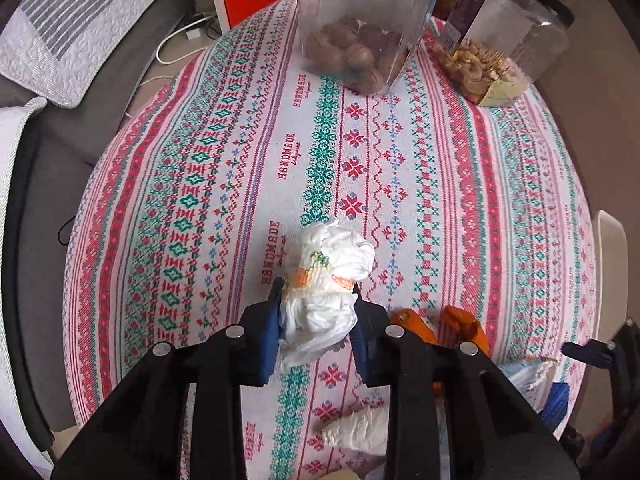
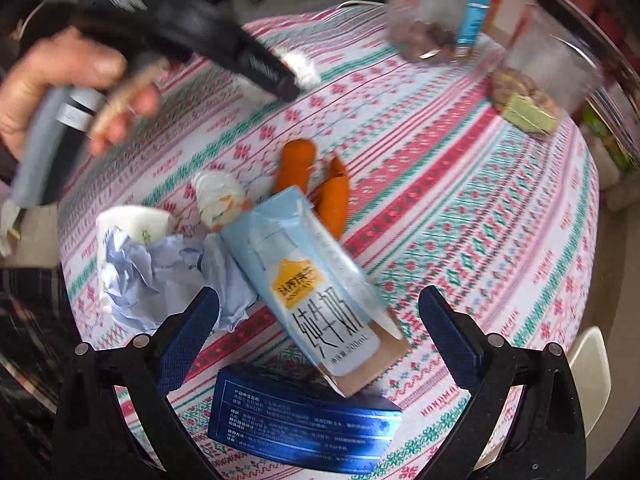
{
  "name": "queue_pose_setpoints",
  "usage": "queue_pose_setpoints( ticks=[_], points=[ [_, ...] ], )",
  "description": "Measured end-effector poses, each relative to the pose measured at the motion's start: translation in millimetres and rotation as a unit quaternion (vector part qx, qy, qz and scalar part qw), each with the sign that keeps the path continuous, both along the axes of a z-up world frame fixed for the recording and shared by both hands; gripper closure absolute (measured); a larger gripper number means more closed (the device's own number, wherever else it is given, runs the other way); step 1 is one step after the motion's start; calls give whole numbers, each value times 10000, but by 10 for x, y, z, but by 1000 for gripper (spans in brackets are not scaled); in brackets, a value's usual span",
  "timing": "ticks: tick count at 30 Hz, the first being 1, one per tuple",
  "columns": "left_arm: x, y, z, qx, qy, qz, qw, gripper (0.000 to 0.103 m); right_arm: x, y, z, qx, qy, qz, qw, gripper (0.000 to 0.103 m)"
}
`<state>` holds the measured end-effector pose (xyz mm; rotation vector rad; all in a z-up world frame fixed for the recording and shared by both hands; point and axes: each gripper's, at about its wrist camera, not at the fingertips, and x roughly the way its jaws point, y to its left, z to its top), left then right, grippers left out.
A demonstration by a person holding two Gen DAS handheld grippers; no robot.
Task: Collect trash
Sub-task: 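Grasp the white plastic bag with the left tool while the right tool grasps the milk carton, then lift the milk carton with the right tool and drop it into the white bin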
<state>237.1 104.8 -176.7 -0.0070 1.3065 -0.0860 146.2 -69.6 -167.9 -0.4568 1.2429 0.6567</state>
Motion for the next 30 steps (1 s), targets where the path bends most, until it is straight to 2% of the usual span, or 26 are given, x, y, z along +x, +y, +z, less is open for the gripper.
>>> queue_pose_setpoints(
  ticks=[6, 9, 10, 13, 16, 21, 25, 30],
  points=[
    [-467, 64, 581, -481, -427, 258, 9976, 73, 194, 50, -230, 36, 278, -223, 9994, 11],
    [-694, -49, 786, -719, -577, 404, 9949, 73, 249, 36, -309, 278, 583, -351, 9973, 26],
    [-755, -53, 830, -742, -659, 451, 9940, 73, 260, 34, -282, 308, 544, -389, 9973, 38],
    [-853, -46, 877, -888, -826, 602, 9908, 73, 250, 41, -143, 488, 453, -472, 9967, 47],
    [-864, 16, 859, -1128, -871, 782, 9867, 73, 212, 65, 83, 681, 197, -527, 9961, 47],
    [-839, 129, 923, -1249, -1042, 942, 9822, 73, 271, 48, 535, 1213, -352, -842, 9884, 47],
    [-843, 194, 1029, -1345, -1298, 1027, 9770, 73, 282, 35, 763, 1532, -772, -1219, 9776, 47],
    [-877, 180, 1104, -1299, -1593, 1164, 9717, 73, 251, -130, 1003, 1924, -1224, -1783, 9572, 46]
  ],
)
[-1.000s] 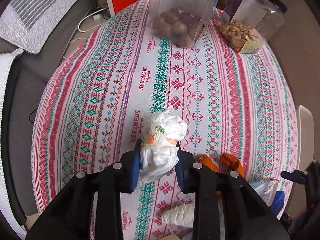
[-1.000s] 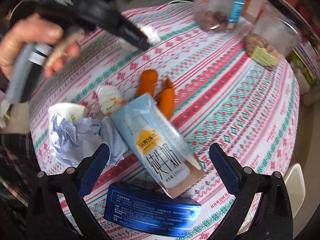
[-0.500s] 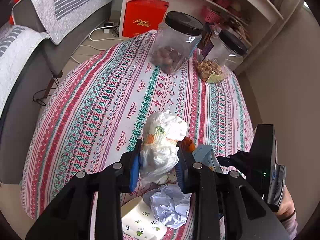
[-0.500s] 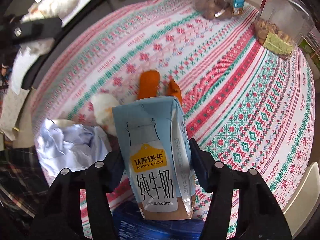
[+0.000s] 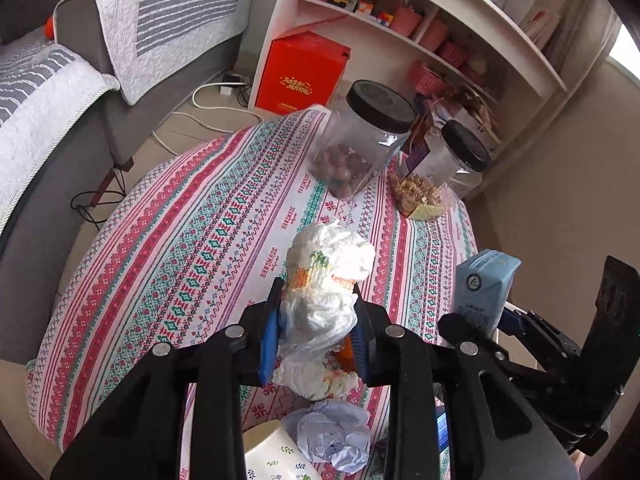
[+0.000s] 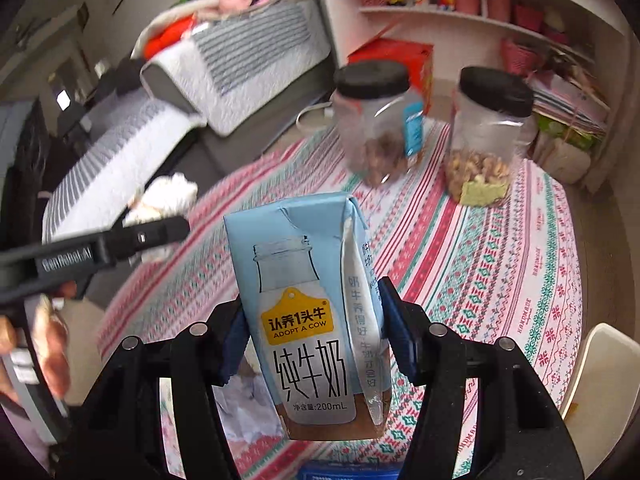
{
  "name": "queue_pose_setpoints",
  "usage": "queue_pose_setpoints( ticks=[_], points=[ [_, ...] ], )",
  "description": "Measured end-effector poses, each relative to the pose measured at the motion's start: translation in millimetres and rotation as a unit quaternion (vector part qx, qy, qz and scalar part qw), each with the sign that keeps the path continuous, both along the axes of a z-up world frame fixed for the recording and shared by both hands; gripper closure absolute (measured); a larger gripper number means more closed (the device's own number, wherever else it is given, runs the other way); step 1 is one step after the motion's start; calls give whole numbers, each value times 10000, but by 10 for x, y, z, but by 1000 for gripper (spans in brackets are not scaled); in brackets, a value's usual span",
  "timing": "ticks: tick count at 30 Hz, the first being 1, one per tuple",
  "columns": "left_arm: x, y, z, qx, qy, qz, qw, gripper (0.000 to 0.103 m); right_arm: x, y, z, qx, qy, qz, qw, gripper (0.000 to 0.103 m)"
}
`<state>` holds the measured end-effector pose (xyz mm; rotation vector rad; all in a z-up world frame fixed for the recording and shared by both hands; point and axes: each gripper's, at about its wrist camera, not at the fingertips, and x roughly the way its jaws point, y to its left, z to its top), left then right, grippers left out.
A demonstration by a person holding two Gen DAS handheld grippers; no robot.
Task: Collect trash
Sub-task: 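Lift the milk carton with the right tool and drop it into the white bin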
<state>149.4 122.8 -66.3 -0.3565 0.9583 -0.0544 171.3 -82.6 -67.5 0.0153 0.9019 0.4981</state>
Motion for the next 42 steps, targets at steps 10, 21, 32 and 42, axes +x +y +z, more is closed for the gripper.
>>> queue_pose_setpoints(
  ticks=[10, 21, 32, 42],
  points=[
    [-123, -261, 222, 534, -734, 212, 9957, 73, -145, -134, 206, 195, -824, -760, 9935, 46],
    [-285, -566, 391, 1016, -1307, 383, 9855, 73, -370, -390, 412, 60, -1422, -1440, 9793, 46],
    [-314, -1003, 375, 1053, -1469, 272, 9832, 72, -477, -794, 462, -108, -1514, -2034, 9673, 46],
    [-280, -1426, 285, 1037, -1465, 28, 9838, 72, -586, -1363, 519, -261, -1523, -2611, 9529, 46]
  ],
)
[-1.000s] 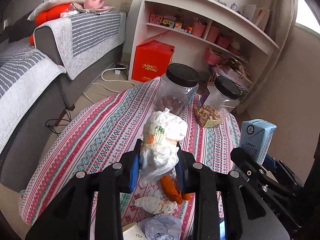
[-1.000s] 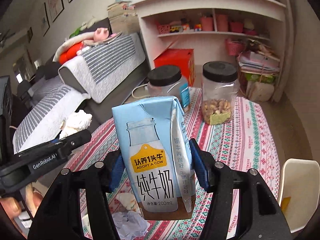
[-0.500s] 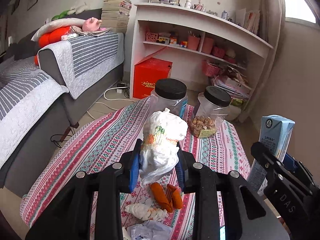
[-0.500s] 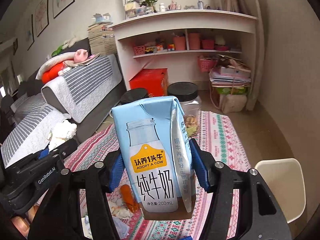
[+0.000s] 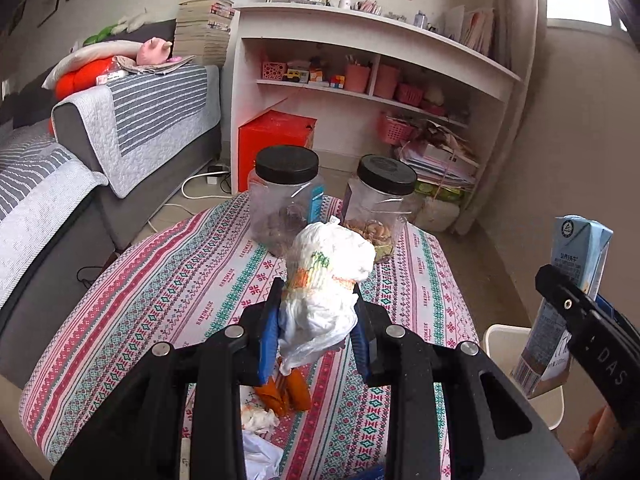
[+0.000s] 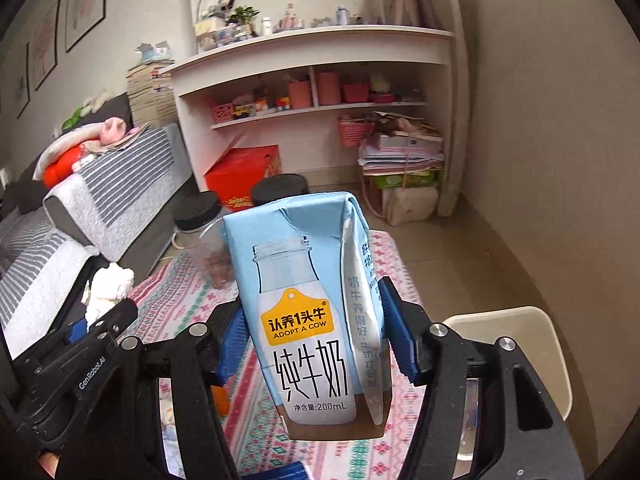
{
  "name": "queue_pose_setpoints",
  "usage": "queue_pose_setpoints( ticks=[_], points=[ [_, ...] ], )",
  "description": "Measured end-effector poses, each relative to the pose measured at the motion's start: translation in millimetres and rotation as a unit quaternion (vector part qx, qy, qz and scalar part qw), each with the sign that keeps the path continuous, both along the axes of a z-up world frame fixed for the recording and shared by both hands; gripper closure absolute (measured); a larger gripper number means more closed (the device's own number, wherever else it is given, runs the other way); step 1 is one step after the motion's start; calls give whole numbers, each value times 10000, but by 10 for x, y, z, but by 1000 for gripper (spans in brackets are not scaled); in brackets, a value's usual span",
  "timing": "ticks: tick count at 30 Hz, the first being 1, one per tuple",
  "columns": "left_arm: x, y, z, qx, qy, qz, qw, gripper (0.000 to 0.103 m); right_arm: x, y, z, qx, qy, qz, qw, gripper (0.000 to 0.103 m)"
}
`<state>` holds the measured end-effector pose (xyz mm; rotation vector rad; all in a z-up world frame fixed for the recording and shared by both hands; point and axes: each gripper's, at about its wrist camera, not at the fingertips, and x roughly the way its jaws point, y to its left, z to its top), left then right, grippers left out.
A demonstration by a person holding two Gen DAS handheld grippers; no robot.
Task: Collect trash
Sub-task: 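Lift the milk carton with the right tool and drop it into the white bin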
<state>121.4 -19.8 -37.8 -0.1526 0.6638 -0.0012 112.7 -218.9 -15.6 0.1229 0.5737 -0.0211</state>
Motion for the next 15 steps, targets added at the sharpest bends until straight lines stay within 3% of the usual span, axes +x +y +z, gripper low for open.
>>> queue_pose_setpoints(
  ticks=[12, 15],
  points=[
    [-45, -528, -130, 141, 79, -481, 9987, 72, -158, -1305, 35, 308, 132, -1405, 9895, 45],
    [-64, -709, -137, 168, 69, -668, 9976, 72, -277, -1656, 60, 463, 106, -1826, 9820, 25]
  ],
)
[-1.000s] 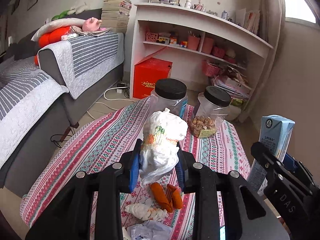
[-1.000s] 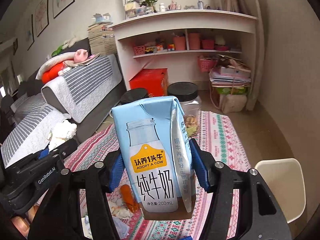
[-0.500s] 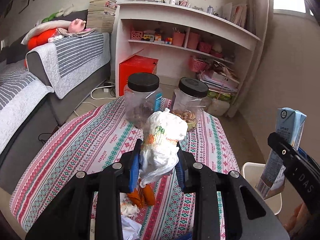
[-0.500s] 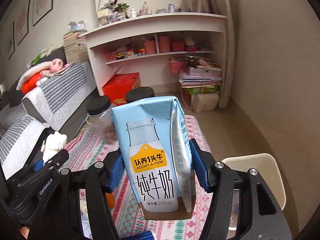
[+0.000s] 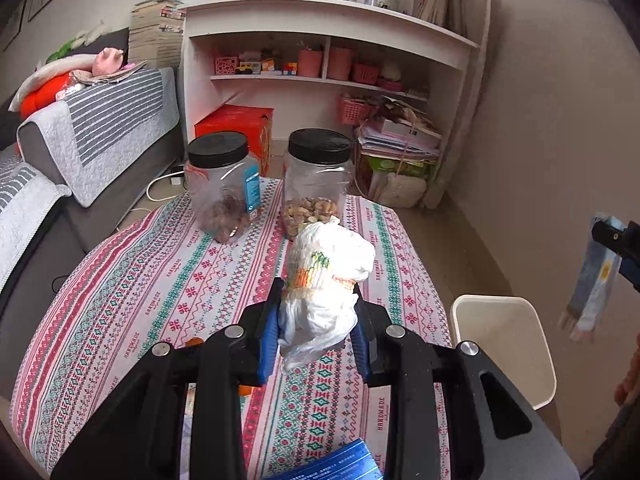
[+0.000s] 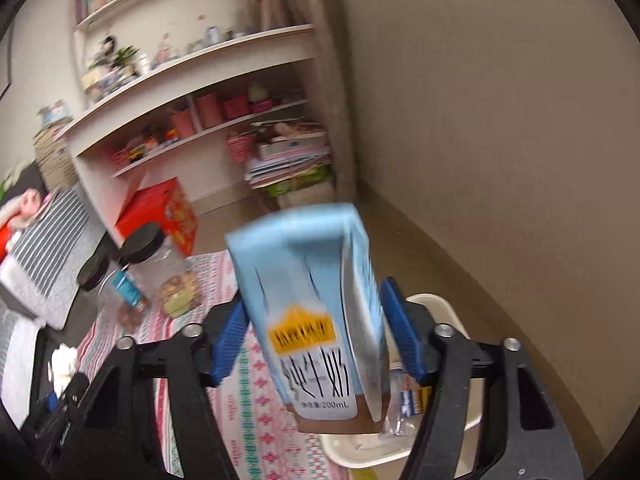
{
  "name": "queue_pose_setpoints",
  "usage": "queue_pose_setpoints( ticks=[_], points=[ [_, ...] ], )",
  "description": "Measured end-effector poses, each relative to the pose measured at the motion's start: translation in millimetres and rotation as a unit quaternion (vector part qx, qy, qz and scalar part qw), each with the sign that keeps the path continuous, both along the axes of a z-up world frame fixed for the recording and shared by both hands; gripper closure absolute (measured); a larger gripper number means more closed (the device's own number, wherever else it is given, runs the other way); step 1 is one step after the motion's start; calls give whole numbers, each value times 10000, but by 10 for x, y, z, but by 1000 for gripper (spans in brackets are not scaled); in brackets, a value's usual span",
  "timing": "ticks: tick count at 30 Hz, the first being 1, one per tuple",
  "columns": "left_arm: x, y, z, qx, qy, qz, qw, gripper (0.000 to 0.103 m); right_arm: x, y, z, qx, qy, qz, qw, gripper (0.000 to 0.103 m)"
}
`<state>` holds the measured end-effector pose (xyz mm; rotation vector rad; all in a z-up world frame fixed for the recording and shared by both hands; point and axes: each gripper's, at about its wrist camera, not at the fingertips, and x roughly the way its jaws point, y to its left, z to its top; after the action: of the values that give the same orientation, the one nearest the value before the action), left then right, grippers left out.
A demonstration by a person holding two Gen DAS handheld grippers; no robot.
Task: Collect trash
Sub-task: 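Lift the milk carton with the right tool and drop it into the white bin, then lower the white bag and yellow packet into the bin and open the left tool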
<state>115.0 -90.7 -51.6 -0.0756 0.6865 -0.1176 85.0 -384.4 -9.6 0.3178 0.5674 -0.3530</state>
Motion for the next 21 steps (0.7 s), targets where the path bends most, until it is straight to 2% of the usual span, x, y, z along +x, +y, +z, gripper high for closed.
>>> queue_pose_setpoints(
  ticks=[1, 5, 11, 18, 21],
  points=[
    [-4, -58, -5, 9, -4, -61, 10000, 72, -57, -102, 16, 38, -48, -142, 9999, 21],
    [-1, -367, -29, -36, 61, -350, 9994, 72, -276, -529, 74, 177, -181, -615, 9978, 18],
    [41, -955, -102, -195, 297, -787, 9963, 72, -564, -907, 87, 411, -326, -1056, 9930, 15],
    [70, -1849, -138, -290, 580, -1483, 9868, 72, -799, -1181, 182, 386, -505, -1369, 9886, 11],
    [147, -2181, -88, -370, 717, -1799, 9804, 68, -870, -1259, 207, 312, -537, -1501, 9867, 8]
  ],
)
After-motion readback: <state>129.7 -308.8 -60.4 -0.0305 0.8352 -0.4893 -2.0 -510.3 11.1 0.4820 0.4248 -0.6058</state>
